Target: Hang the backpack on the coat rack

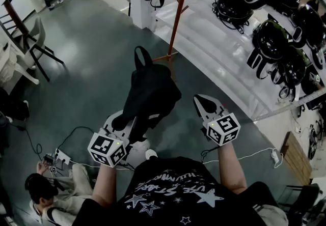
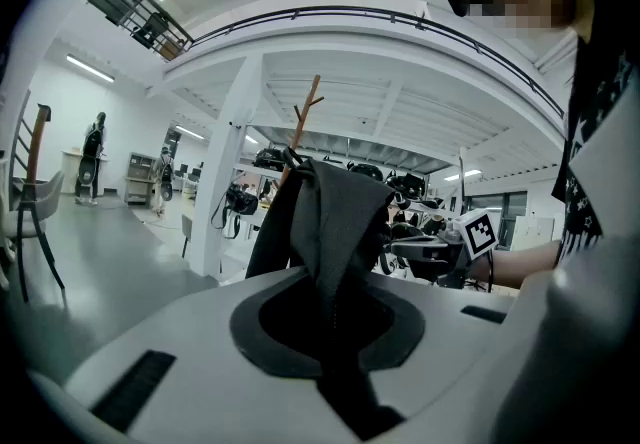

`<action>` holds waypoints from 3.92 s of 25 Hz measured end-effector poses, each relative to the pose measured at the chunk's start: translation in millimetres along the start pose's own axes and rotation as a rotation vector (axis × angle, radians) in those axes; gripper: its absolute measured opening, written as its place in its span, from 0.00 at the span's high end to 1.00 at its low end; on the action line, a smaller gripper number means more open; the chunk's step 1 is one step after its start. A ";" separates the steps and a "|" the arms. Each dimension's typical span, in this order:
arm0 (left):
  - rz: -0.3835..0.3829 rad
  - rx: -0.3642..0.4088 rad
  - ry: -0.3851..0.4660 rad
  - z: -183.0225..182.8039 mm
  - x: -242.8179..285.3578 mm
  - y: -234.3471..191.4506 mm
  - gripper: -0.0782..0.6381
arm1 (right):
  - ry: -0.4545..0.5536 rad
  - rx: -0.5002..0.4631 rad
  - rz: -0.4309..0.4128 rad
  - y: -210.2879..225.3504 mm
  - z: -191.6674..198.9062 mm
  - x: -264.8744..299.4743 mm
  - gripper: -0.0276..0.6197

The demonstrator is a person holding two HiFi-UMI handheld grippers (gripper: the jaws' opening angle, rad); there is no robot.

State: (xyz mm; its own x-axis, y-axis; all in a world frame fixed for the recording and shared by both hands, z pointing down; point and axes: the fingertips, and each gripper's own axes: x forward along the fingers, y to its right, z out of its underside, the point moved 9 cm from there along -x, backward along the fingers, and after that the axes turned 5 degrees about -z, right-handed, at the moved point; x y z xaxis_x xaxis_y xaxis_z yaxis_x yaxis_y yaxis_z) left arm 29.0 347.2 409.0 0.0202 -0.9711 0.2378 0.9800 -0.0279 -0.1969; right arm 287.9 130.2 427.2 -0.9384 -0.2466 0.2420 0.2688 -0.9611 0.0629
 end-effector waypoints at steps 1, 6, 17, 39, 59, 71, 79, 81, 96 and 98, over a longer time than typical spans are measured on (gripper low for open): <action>-0.004 0.003 0.002 -1.5 1.0 0.8 0.82 | 0.000 0.005 -0.002 3.1 1.3 -1.2 0.94; -0.014 -0.005 0.005 -2.3 6.7 11.5 0.82 | -0.005 0.033 -0.012 16.9 10.5 -8.1 0.94; 0.000 -0.030 0.003 -8.8 17.2 5.0 0.82 | 0.001 0.023 -0.048 23.8 2.5 24.4 0.94; 0.007 0.026 -0.019 -61.3 143.2 -110.2 0.82 | 0.123 0.116 -0.075 117.9 -22.3 171.4 0.94; 0.152 0.049 -0.036 -137.8 355.7 -169.3 0.82 | 0.233 0.161 -0.010 291.7 -67.2 257.0 0.94; 0.487 0.107 -0.105 -160.9 434.0 -230.8 0.82 | 0.254 0.173 0.254 291.5 -95.3 298.0 0.94; 0.673 0.130 -0.134 -180.2 488.3 -278.8 0.82 | 0.255 0.204 0.467 283.4 -103.2 314.9 0.94; 0.700 0.135 -0.143 -183.2 498.0 -284.3 0.82 | 0.251 0.207 0.497 279.7 -103.6 317.4 0.94; 0.825 0.134 -0.200 -185.4 537.7 -301.1 0.82 | 0.215 0.232 0.629 271.3 -103.9 321.2 0.94; 0.831 0.136 -0.212 -183.5 543.9 -303.4 0.82 | 0.207 0.233 0.632 272.4 -104.2 326.3 0.94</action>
State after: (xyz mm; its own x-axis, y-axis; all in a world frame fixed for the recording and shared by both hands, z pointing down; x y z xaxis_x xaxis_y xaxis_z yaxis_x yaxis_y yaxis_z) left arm -293.8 -216.0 423.5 0.7634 -0.5988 0.2421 0.6458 0.7130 -0.2731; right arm 32.3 -225.0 422.5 -0.6030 -0.7897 0.1133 0.7939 -0.5800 0.1825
